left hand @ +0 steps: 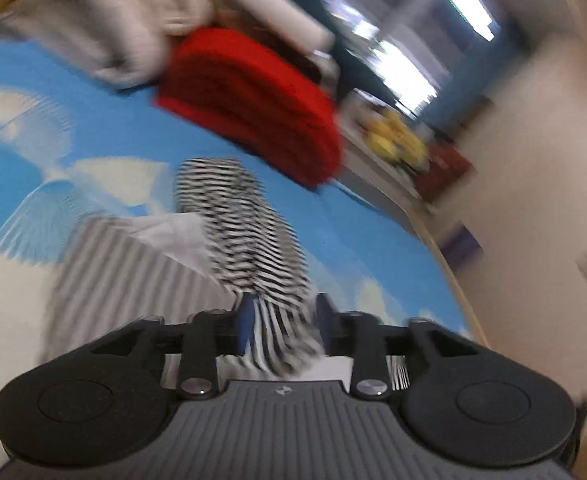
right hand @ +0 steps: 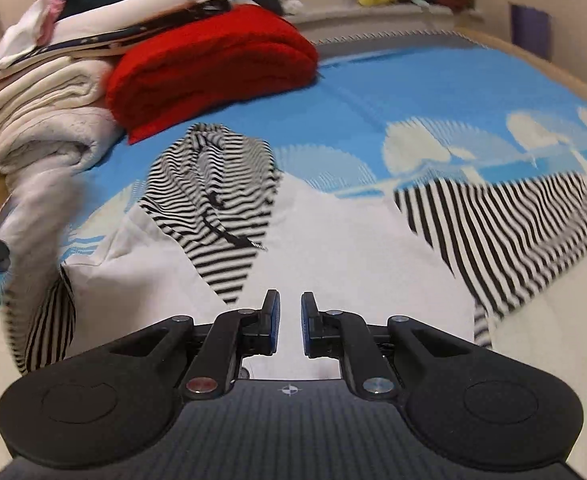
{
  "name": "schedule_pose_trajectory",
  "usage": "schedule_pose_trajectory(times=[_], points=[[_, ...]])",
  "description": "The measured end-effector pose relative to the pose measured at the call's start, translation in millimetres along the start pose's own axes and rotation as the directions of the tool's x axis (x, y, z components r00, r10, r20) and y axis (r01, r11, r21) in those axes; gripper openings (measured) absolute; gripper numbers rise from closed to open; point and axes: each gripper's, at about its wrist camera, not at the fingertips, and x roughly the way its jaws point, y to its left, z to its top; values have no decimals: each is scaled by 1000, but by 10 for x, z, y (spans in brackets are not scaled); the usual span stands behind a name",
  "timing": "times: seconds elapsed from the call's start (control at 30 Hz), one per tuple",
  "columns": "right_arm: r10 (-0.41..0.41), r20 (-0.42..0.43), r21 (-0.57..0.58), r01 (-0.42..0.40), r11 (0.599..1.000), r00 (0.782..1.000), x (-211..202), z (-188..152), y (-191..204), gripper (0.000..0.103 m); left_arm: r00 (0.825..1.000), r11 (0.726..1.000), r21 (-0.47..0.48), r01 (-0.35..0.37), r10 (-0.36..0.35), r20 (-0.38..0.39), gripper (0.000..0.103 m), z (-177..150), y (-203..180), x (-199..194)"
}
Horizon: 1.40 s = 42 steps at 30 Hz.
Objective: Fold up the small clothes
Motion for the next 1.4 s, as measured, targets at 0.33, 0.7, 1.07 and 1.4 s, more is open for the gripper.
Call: schedule_pose_trajectory(times=[0.33, 0.7, 1.07, 1.4], points=[[33, -83, 175, -18, 984, 996, 257, -57, -265, 17, 929, 930, -42, -364, 360, -83, 40, 26, 454, 258], [98, -215, 447, 9, 894, 972, 1149, 87, -510, 21, 918, 924, 63, -377, 382, -108, 40, 81, 457, 552], [111, -196, 471, -6, 882, 974, 1472, 162, -516, 3, 913, 918, 55, -392, 396, -97, 40, 219, 537, 587], [-116, 150, 225, 81, 971, 982, 477, 399, -374, 2, 902, 908, 112, -404, 416, -118, 40, 148, 502, 595]])
